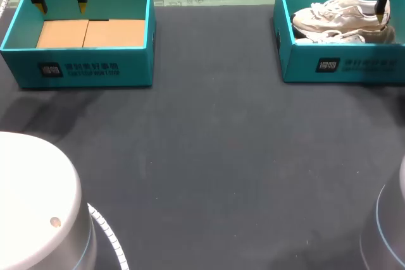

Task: Take the shoe out of the shoebox, open the shoe tongue, remove and reinsert the insole, then place the shoe into the shoebox

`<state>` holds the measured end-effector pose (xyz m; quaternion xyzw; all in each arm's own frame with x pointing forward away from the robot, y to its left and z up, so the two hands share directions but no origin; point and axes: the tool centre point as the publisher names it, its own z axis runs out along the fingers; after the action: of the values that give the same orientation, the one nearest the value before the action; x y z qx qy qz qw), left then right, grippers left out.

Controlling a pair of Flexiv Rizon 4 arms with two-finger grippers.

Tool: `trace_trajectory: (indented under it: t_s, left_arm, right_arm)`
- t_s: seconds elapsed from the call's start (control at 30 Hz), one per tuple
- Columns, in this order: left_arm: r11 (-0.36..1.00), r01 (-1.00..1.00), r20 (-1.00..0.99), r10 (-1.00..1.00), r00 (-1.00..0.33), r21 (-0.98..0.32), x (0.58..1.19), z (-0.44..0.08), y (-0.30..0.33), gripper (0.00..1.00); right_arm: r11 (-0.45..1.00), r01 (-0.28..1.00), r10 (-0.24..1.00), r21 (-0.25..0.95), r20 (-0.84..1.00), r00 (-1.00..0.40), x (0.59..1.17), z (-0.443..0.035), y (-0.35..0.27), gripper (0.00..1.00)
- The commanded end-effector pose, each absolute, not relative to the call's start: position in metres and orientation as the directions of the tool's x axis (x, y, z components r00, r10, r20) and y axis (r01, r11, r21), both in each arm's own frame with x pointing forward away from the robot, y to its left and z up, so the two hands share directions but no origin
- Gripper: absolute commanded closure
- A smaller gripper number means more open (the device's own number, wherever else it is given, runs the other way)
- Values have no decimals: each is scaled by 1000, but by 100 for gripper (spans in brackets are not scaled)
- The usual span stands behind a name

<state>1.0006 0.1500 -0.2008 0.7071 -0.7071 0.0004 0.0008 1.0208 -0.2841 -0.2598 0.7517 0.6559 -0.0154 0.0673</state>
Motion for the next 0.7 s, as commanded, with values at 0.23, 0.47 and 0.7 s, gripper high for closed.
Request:
trace_trajectory:
  t_s: [0.23,0.47,0.7]
  left_arm:
    - [0,-1000,1,-1000,0,1,1000,-200,150,0]
    - [0,-1000,1,-1000,0,1,1000,-200,150,0]
    - [0,-1000,1,-1000,0,1,1000,-200,150,0]
  right_arm:
    - [-121,990,985,75,-117,129,1036,-275,-294,19]
    - [-129,989,984,67,-113,136,1036,-285,-302,24]
    - [-109,992,987,65,-107,116,1036,-296,-303,23]
